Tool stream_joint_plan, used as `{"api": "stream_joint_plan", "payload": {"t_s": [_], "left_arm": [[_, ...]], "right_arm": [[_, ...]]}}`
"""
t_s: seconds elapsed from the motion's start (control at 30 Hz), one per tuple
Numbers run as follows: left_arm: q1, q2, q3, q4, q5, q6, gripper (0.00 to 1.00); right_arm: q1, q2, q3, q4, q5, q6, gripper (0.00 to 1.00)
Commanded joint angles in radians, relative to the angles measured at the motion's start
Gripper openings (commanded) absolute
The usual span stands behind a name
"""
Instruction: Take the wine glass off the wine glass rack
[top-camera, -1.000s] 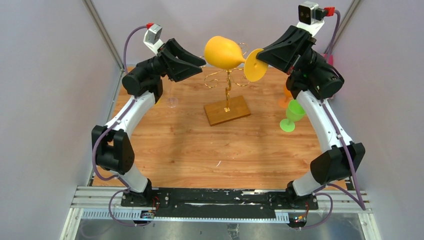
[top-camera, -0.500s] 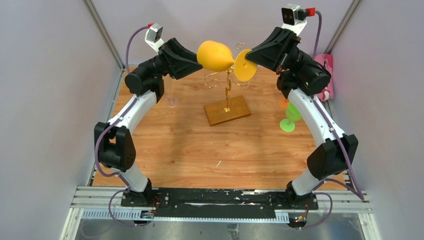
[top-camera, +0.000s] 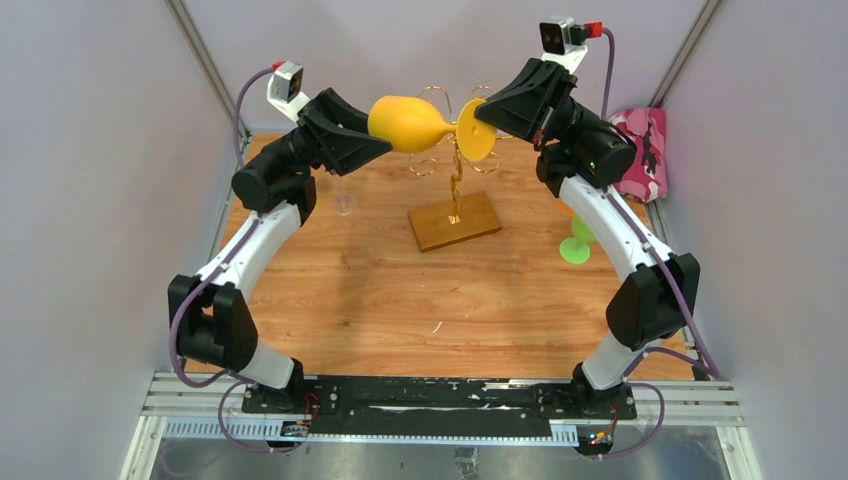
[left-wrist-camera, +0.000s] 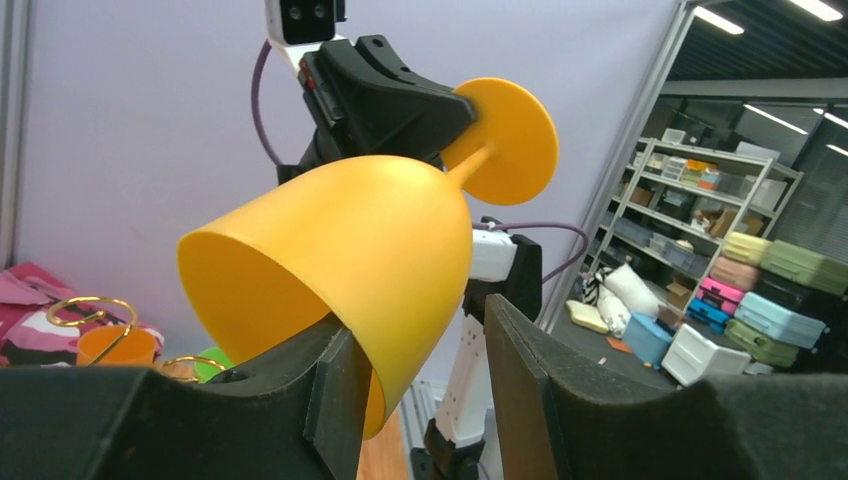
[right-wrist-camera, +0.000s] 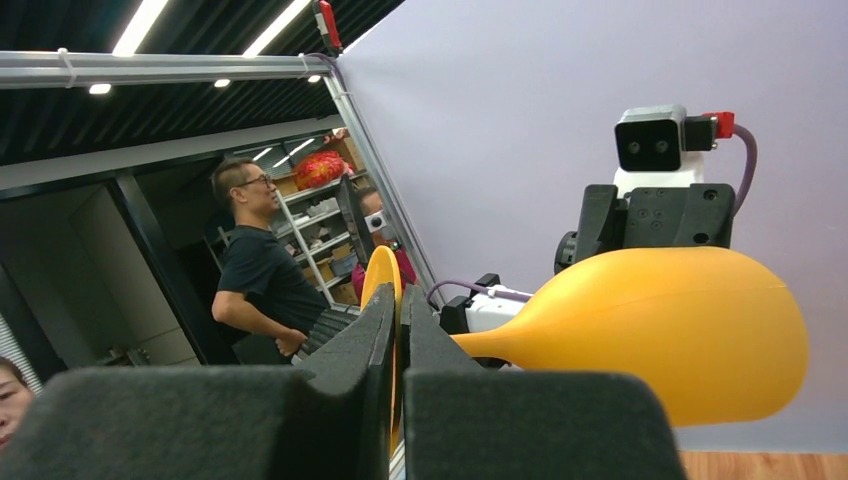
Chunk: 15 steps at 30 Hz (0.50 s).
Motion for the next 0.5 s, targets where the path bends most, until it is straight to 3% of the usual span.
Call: {"api": "stream_joint_plan", "payload": {"t_s": [0.0, 0.17, 0.37, 0.47], "left_arm": [[-0.017, -0.112, -0.033, 0.062, -0.009, 0.024, 0.49], [-0.018, -0.172, -0.076, 0.062, -0.014, 0.032, 0.46], [-0.018, -0.212, -0.116, 0.062, -0.02, 0.031, 0.09], [-0.017, -0.221, -0.131, 0.061, -0.022, 0.03, 0.0]], "right_arm": [[0.02, 0.049, -0.004, 0.053, -0.013, -0.032, 0.0], [0.049, 0.106, 0.03, 0.053, -0.013, -0.023, 0.0], [0.067, 0.132, 0.023, 0.053, -0.008, -0.021, 0.0], [0.067, 0.133, 0.018, 0.053, -0.007, -0.024, 0.0]]}}
